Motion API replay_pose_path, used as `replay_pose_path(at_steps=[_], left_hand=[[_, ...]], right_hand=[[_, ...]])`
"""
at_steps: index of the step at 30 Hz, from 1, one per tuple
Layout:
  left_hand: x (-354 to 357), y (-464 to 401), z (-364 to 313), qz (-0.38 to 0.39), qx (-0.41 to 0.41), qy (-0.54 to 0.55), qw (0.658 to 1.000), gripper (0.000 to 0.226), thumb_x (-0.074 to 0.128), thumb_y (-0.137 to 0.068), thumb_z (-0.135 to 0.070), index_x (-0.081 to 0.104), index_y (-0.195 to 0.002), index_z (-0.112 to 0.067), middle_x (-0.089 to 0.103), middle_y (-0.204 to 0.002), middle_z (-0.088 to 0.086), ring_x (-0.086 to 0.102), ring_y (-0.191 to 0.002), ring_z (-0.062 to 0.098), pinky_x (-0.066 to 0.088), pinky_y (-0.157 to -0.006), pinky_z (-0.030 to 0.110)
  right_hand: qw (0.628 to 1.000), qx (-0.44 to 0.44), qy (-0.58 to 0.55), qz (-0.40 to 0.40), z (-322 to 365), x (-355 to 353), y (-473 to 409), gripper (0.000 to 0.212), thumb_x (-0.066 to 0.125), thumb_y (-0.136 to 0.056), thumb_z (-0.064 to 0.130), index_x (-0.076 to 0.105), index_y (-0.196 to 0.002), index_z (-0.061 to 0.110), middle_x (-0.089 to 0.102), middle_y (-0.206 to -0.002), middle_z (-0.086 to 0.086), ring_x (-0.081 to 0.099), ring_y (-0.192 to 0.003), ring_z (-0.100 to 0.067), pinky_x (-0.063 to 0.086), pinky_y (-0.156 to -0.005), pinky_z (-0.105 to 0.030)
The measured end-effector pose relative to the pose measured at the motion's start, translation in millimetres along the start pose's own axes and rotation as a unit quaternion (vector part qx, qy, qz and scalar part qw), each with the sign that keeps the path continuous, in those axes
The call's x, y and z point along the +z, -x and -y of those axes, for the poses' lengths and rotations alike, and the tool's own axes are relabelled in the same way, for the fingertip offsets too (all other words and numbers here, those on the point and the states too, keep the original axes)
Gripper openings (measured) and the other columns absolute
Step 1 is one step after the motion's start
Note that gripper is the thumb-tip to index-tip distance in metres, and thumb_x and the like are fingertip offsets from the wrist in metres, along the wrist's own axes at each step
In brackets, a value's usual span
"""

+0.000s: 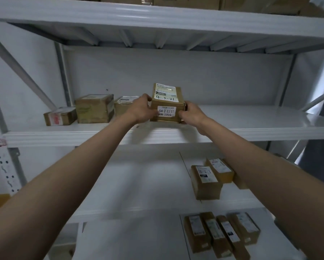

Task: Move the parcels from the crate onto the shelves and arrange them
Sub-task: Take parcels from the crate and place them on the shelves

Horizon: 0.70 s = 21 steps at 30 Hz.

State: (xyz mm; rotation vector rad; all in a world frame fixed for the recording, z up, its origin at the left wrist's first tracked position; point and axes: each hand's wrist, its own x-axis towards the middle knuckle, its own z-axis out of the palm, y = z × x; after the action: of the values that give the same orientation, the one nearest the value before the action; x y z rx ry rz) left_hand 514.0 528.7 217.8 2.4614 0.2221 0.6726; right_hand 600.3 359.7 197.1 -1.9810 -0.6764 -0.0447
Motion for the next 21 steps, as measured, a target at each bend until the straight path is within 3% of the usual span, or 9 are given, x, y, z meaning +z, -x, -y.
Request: replay_pose_path(at_steps=[2,5,10,14,21], left_hand=[[7.5,-15.5,2.6,0.002,-0.014,-0.022,1.000,0.053,0.069,-0.088,-0.026,0.044,-0.132,-0.010,0.059,-0.118,0.009,0.059,-0.091,0.023,0.045,-0.058,0.024],[16.5,-34.5,8.0,-0.003,-0.038,-0.062,0.997,0.048,0.067,-0.088,-0.026,0.047,-0.129,-0.009,0.059,-0.122,0.011,0.059,-0.105,0.027,0.049,-0.075,0.031],[29.3,-56.5,16.4,-0.003,-0.084,-0.100,0.991,0.043,0.067,-0.087,-0.022,0.048,-0.122,-0.007,0.059,-0.122,0.013,0.059,-0.107,0.029,0.052,-0.087,0.038],[40.0,-69.3,18.6,-0.006,-0.105,-0.142,0.984,0.053,0.064,-0.092,-0.022,0.042,-0.135,0.000,0.049,-0.141,0.015,0.042,-0.135,0.027,0.042,-0.104,0.034],[39.0,-79.1,22.7,0.006,-0.147,-0.142,0.979,0.054,0.062,-0.093,-0.018,0.039,-0.140,-0.003,0.056,-0.131,0.013,0.058,-0.115,0.027,0.050,-0.094,0.033]], right_hand=[[1.000,0.003,0.010,0.014,-5.8,0.5,-16.6,0.044,0.050,-0.080,0.025,0.064,-0.121,0.024,0.069,-0.119,-0.001,0.064,-0.110,-0.023,0.054,-0.097,-0.045],[0.999,0.010,0.016,0.040,-9.7,2.8,-39.6,0.035,0.050,-0.091,0.018,0.065,-0.123,0.018,0.069,-0.118,-0.007,0.066,-0.107,-0.025,0.058,-0.092,-0.043],[0.995,0.028,0.034,0.091,-18.7,12.2,-74.1,0.030,0.053,-0.095,0.019,0.066,-0.122,0.014,0.069,-0.114,-0.008,0.068,-0.103,-0.025,0.059,-0.089,-0.039],[0.992,0.034,0.077,0.097,-29.3,23.7,-105.3,0.042,0.055,-0.083,0.025,0.067,-0.120,0.012,0.068,-0.119,-0.013,0.066,-0.109,-0.030,0.055,-0.096,-0.045],[0.989,0.041,0.105,0.098,-38.2,44.1,-140.6,0.037,0.054,-0.088,0.023,0.066,-0.121,0.010,0.068,-0.122,-0.014,0.065,-0.111,-0.031,0.053,-0.100,-0.043]])
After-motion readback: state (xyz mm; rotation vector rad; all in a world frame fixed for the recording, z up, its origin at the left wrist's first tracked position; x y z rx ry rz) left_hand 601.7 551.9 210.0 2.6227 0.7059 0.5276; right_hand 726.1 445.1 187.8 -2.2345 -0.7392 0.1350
